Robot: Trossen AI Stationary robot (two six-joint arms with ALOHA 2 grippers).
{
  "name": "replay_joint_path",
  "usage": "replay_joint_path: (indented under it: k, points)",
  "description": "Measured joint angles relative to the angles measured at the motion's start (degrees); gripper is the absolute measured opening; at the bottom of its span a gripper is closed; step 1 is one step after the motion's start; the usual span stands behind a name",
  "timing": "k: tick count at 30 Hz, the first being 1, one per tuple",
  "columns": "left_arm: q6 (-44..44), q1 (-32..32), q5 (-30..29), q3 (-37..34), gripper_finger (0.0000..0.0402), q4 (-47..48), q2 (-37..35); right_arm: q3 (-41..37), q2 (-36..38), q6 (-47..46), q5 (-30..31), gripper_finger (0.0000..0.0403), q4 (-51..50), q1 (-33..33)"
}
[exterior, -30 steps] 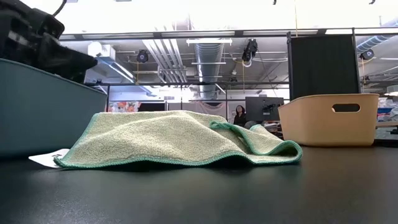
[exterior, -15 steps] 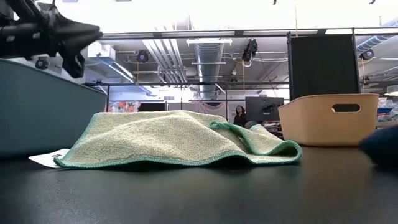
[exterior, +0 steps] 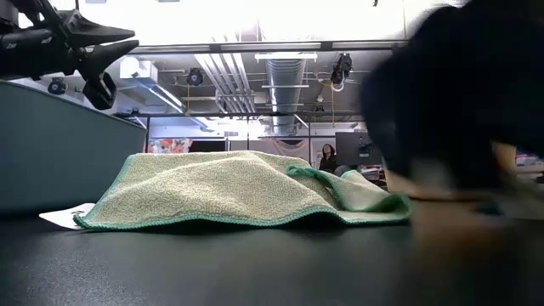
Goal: Sort towels by color in basket
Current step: Put the dark blue towel into the orange bin
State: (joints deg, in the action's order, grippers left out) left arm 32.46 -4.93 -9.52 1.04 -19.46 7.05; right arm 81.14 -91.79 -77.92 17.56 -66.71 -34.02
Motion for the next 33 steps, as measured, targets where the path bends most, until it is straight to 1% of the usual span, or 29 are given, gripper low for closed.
replay_joint_path:
  k: [4, 6, 8, 10, 12, 15, 18, 20, 22, 24, 27, 28, 30, 33]
  points:
    - [0.3, 0.0, -0.4, 0.0, 0.0039, -0.1, 0.0, 0.3, 9.7, -3.7, 16.6, 0.001, -3.7, 6.9]
    - [2.0, 0.0, -0.2, 0.2, 0.0039, -0.9, 0.0, 0.3, 14.3, -4.9, 25.2, 0.001, -6.5, 9.9]
    - [2.7, 0.0, 1.2, 1.9, 0.0039, 0.0, 0.0, 0.2, 18.7, -4.5, 33.2, 0.001, -8.8, 12.9]
    - [1.8, 0.0, 3.0, 4.1, 0.0039, 1.8, 0.3, 0.2, 22.4, -1.9, 41.3, 0.001, -10.2, 15.7]
    - [-0.2, 0.0, 3.2, 6.7, 0.0039, 4.8, 0.8, 0.2, 25.1, 1.7, 47.4, 0.001, -11.2, 18.9]
    - [-4.6, 0.0, 2.8, 11.2, 0.0039, 10.2, 2.4, 0.1, 28.0, 7.8, 53.6, 0.0009, -11.3, 24.1]
    - [-8.0, 0.0, 0.4, 15.7, 0.0039, 15.9, 4.8, 0.0, 29.6, 13.4, 59.3, 0.0009, -11.3, 29.4]
    - [-9.5, 0.0, -2.6, 17.9, 0.0039, 18.6, 6.7, -0.5, 30.3, 16.4, 61.7, 0.0009, -11.2, 33.2]
    - [-10.0, 0.0, -6.3, 19.8, 0.0039, 19.6, 8.8, -1.4, 30.9, 17.5, 62.1, 0.0009, -11.3, 37.1]
    - [-11.0, 0.0, -10.3, 21.1, 0.0039, 19.8, 11.0, -2.6, 31.1, 17.0, 61.0, 0.0009, -11.3, 40.7]
    - [-13.7, 0.0, -14.3, 22.8, 0.0039, 20.0, 14.4, -5.7, 30.6, 16.1, 56.8, 0.0009, -11.2, 45.2]
    - [-14.3, 0.0, -15.3, 23.3, 0.0039, 19.9, 15.5, -7.0, 30.1, 14.5, 55.0, 0.0009, -11.1, 46.6]
    - [-15.3, 0.1, -16.1, 24.4, 0.0039, 19.6, 17.8, -9.6, 29.1, 6.9, 51.4, 0.0009, -10.6, 48.7]
    - [-16.0, 0.1, -16.6, 26.3, 0.0039, 19.5, 20.9, -12.8, 28.1, -4.5, 49.1, 0.0009, -10.0, 50.7]
